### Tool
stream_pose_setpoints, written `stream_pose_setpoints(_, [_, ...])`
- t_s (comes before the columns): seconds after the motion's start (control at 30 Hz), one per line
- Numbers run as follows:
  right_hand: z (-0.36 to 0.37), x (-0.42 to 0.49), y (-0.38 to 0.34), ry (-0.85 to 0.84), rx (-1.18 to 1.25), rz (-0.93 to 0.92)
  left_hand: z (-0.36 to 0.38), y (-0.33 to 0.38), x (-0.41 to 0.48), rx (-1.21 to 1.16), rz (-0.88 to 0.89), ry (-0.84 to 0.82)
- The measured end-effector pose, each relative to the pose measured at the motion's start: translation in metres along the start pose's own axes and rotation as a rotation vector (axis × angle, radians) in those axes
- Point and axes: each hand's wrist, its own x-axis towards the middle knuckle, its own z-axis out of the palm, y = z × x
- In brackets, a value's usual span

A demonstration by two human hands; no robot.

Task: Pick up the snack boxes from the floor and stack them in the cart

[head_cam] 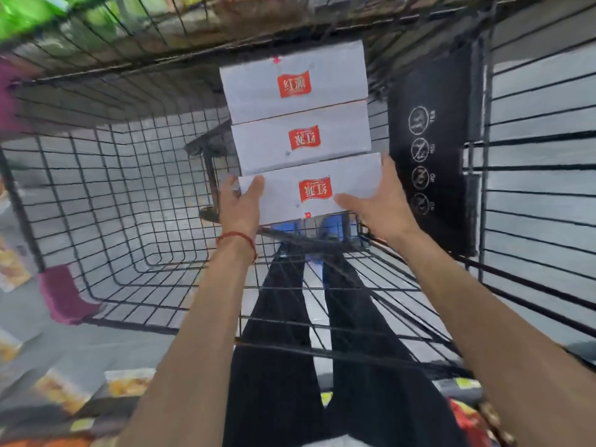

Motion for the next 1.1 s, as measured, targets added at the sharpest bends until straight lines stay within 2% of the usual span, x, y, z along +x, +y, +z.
stream_pose_setpoints(0.47, [0.009,0.039,0.016,-0.026,-0.061,0.039,0.012,-0.016,0.029,0.068,0.050,-0.028])
stream_pose_setpoints(0.7, [0.007,0.037,0.015,-0.062,-0.056,0.055,0.021,-0.014,0.033,-0.008,0.001,0.029])
stream_pose_setpoints(0.8, [0.006,0.034,0.008,-0.101,-0.084,0.067,0.020,-0.012,0.034,0.041,-0.011,0.029])
stream_pose_setpoints(1.1, [0.021,-0.007,-0.017,0.120,-0.234,-0.038,-0.019,0.017,0.002,0.208,0.029,-0.250])
